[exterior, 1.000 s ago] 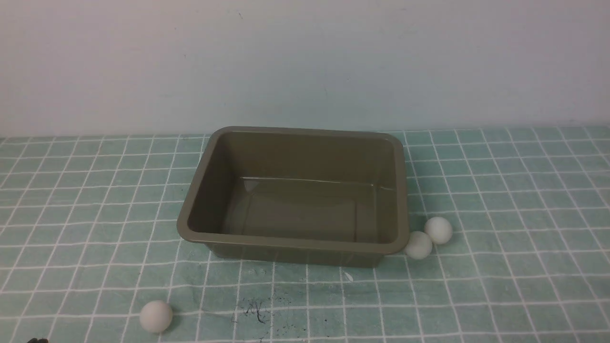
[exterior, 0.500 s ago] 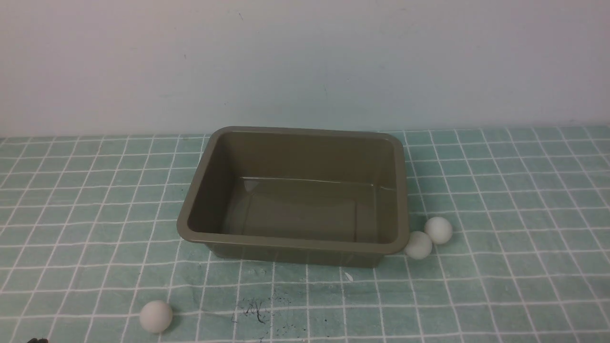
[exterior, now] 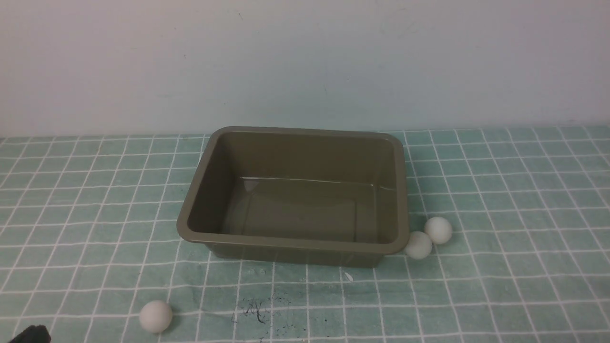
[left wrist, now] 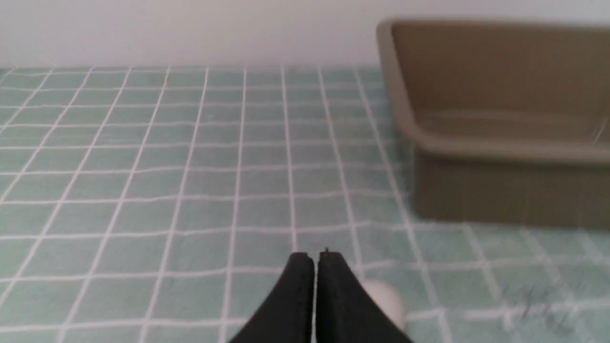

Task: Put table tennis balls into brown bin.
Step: 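Reach for and grasp a ping pong ball on the table beside the basket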

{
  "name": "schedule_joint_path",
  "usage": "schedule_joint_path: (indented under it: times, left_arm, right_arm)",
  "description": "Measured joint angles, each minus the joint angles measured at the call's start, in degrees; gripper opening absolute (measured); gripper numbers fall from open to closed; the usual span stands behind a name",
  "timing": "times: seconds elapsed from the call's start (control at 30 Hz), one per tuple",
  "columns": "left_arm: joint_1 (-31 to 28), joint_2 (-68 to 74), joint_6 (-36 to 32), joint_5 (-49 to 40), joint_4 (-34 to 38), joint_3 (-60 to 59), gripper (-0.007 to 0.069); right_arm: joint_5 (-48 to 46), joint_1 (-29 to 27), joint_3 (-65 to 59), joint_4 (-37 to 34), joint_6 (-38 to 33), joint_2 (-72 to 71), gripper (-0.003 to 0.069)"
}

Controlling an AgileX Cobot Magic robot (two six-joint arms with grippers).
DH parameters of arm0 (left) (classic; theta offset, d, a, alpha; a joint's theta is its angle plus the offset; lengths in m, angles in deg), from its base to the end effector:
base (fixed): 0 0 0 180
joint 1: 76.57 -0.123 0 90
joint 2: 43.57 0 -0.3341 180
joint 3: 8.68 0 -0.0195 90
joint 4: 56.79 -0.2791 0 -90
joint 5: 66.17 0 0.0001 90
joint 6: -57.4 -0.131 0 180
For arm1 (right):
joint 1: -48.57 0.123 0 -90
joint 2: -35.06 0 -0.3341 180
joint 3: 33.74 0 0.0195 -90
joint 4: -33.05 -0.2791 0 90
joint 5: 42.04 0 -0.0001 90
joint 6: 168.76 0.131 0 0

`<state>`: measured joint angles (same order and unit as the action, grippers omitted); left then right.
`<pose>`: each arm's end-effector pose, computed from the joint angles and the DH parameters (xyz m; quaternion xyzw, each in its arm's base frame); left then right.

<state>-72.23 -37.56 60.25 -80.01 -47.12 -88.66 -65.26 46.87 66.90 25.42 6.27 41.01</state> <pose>0.0732 -0.0109 0.1749 -0.0397 0.7629 -0.1082 0.6361 0.0686 0.0048 0.1586 0.0112 0.8106 0.0230 0.5851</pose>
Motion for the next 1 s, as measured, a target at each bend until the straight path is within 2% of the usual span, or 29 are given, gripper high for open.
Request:
schedule_joint_path:
  times: [0.2,0.23,0.27,0.3,0.4,0.5,0.53,0.6,0.67,0.73,0.83,1.0]
  left_arm:
    - [0.0,0.0,2.9,11.6,10.1,0.0,-0.0004]
    - [0.0,0.0,3.5,18.1,13.0,0.0,-0.0004]
    - [0.0,0.0,3.6,19.9,13.7,0.0,-0.0004]
    - [0.0,0.0,4.5,25.6,15.8,0.1,-0.0004]
    - [0.0,0.0,5.3,26.8,17.8,4.4,-0.0004]
    - [0.0,2.7,4.5,17.5,17.6,12.0,-0.0004]
    - [0.0,7.0,3.8,8.9,17.4,17.3,-0.0004]
    - [0.0,15.9,3.0,-5.9,16.5,25.1,-0.0004]
    - [0.0,25.6,2.0,-21.2,14.3,31.4,-0.0004]
    - [0.0,36.4,0.1,-31.7,11.2,36.9,-0.0004]
    - [0.0,51.4,-3.2,-40.9,5.6,41.6,-0.0004]
    - [0.1,66.6,-5.8,-40.8,3.0,43.7,-0.0004]
  right_arm:
    - [0.0,0.0,0.0,0.0,0.0,0.0,-0.0013]
    - [0.1,0.0,0.0,0.0,0.0,0.0,-0.0013]
    - [0.1,0.0,0.0,0.0,0.0,0.0,-0.0013]
    - [0.3,0.0,0.0,0.0,0.0,0.0,-0.0013]
    - [2.2,0.0,-0.3,-3.4,0.0,0.0,-0.0013]
    - [5.0,0.0,-0.6,-11.4,1.0,0.0,-0.0013]
    - [7.9,0.0,-0.6,-19.1,2.9,0.0,-0.0013]
    - [11.6,0.0,-0.6,-30.0,6.0,0.0,-0.0013]
    - [14.1,0.0,-0.6,-38.4,8.2,0.0,-0.0013]
    - [17.0,0.0,-0.6,-46.7,9.1,0.0,-0.0013]
    - [20.1,0.0,-0.6,-54.7,9.4,0.0,-0.0013]
    - [21.6,0.0,-0.6,-57.3,9.7,0.0,-0.0013]
